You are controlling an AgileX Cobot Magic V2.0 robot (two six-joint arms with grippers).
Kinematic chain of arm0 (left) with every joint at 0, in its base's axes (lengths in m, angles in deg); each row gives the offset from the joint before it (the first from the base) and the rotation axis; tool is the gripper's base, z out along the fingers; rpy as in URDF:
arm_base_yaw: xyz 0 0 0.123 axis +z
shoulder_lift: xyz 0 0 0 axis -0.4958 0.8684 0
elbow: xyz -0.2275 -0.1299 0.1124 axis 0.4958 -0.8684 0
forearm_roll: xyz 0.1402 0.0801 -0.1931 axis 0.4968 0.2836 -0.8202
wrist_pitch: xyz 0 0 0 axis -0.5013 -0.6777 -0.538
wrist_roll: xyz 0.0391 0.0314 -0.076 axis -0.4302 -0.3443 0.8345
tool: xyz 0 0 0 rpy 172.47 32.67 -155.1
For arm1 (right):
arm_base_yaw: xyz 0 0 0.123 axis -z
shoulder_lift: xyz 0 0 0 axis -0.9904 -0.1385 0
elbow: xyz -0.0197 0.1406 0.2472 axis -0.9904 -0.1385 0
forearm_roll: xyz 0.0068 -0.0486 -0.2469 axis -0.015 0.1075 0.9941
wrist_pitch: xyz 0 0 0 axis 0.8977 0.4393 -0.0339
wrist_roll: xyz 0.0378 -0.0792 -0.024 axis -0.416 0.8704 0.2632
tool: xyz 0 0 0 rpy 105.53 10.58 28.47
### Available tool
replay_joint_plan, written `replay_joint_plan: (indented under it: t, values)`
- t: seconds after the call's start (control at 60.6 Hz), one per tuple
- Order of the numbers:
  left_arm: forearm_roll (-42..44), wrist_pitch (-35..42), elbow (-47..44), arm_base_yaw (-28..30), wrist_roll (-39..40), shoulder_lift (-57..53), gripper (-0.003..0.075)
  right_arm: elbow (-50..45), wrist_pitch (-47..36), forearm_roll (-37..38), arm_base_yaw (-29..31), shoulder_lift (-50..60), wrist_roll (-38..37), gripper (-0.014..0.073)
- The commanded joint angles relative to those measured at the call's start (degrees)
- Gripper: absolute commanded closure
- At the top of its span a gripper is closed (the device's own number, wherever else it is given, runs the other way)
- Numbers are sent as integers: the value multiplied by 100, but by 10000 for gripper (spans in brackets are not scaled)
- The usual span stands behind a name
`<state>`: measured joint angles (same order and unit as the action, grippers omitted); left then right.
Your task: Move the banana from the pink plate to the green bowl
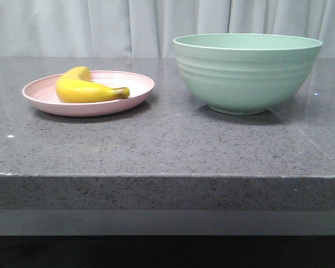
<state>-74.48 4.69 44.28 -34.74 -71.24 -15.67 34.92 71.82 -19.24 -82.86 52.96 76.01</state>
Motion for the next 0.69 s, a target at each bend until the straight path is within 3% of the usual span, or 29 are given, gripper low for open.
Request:
replay_joint_plan:
  t: [0.0,0.132,0.264,0.38,0.677]
  values:
    - [-43,753,-29,-35,15,-112,741,2,-589,20,28,131,64,662]
    - [-260,1381,133,-35,56,-112,741,230,-622,14,28,131,59,662]
    - [-393,1213,686,-35,56,-74,741,717,-337,20,28,131,59,662]
    - [-393,656,1443,-35,56,100,741,1342,97,62,28,87,59,662]
    - [-393,-1681,3615,-35,56,1338,741,3234,1760,193,28,-950,59,662]
